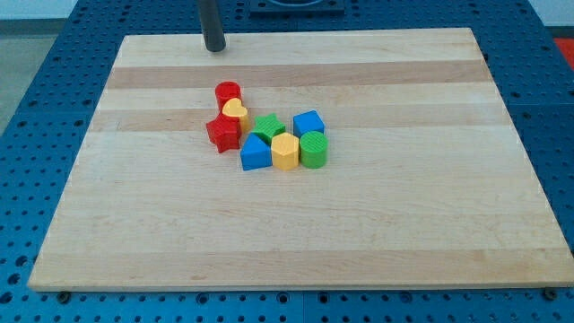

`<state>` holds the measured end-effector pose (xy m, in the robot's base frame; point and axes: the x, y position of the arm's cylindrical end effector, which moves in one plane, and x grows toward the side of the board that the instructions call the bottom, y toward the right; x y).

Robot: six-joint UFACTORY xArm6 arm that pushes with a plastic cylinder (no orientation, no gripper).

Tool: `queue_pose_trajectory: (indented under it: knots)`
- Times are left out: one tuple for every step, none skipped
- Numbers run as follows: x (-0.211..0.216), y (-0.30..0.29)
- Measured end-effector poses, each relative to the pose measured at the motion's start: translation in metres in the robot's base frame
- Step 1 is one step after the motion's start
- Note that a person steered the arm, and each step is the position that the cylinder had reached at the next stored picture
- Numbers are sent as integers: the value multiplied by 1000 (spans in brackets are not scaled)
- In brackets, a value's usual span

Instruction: Push the group of blocks slightly down

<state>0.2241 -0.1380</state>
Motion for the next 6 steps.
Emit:
queue_pose_trajectory:
  knots:
    - [12,0]
    - [28,0]
    - [50,0]
    - [70,0]
    - [87,1]
    - [102,8]
